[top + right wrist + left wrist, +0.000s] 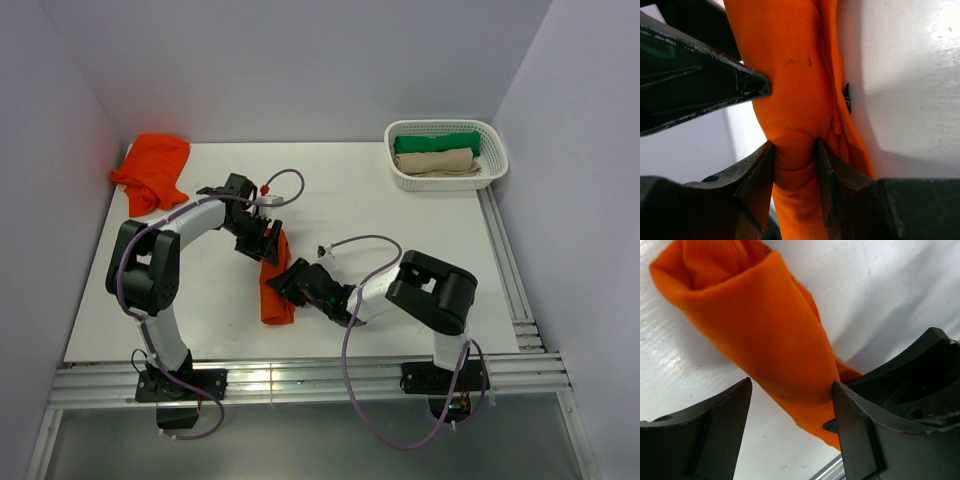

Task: Roll the t-shirts
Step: Roll the tshirt

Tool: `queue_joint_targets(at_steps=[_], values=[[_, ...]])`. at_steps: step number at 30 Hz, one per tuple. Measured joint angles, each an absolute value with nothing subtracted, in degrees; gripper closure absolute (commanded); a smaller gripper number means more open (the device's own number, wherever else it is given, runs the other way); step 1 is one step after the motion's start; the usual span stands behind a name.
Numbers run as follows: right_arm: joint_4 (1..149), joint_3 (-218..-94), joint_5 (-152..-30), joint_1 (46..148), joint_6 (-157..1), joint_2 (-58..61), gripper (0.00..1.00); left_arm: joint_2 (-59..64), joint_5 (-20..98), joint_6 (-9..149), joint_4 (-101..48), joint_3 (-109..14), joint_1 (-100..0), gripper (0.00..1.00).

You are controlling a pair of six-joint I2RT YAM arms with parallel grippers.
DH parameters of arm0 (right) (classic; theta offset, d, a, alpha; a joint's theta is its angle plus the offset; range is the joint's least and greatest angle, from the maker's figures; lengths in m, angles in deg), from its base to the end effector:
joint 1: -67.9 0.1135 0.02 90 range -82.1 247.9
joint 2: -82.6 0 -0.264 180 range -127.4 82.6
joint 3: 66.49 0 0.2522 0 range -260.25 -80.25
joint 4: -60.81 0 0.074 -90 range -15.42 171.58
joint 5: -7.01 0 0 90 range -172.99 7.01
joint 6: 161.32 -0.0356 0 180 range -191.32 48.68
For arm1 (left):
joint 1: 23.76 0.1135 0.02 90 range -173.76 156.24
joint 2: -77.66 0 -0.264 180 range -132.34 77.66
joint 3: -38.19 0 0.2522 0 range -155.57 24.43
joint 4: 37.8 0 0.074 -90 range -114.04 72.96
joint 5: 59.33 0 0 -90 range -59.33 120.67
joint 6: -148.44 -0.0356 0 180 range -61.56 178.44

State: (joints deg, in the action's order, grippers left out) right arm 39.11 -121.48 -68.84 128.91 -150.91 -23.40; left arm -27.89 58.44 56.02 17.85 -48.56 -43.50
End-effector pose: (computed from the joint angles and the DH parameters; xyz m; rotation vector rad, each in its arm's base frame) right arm 0.1753 0.2985 0.1181 0.5383 2.2517 1.1760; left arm 0.3312 -0.1365 0.1849 0.6428 2.7815 -0.7559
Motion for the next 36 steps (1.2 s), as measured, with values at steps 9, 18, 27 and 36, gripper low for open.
queue_joint_targets(at_steps=[9, 18, 27, 36], values=[[18.1, -114.7, -74.4, 126.8, -158.0, -29.3, 0.59, -28.2, 56.4, 58.1, 14.0, -47.9, -43.8, 0.34], [24.4, -117.0, -74.7, 126.4, -158.3, -27.8, 0.44, -31.4, 50.6, 61.8, 14.4, -49.9, -46.3, 0.45], [57.9, -128.4, -67.8, 128.3, -150.0, -20.1, 0.33, -32.0, 45.2, 62.3, 15.2, -51.2, -49.0, 0.47], [72.1, -132.8, -62.9, 129.5, -143.9, -17.5, 0.22, -32.9, 43.8, 62.4, 16.2, -52.5, -49.9, 0.48]])
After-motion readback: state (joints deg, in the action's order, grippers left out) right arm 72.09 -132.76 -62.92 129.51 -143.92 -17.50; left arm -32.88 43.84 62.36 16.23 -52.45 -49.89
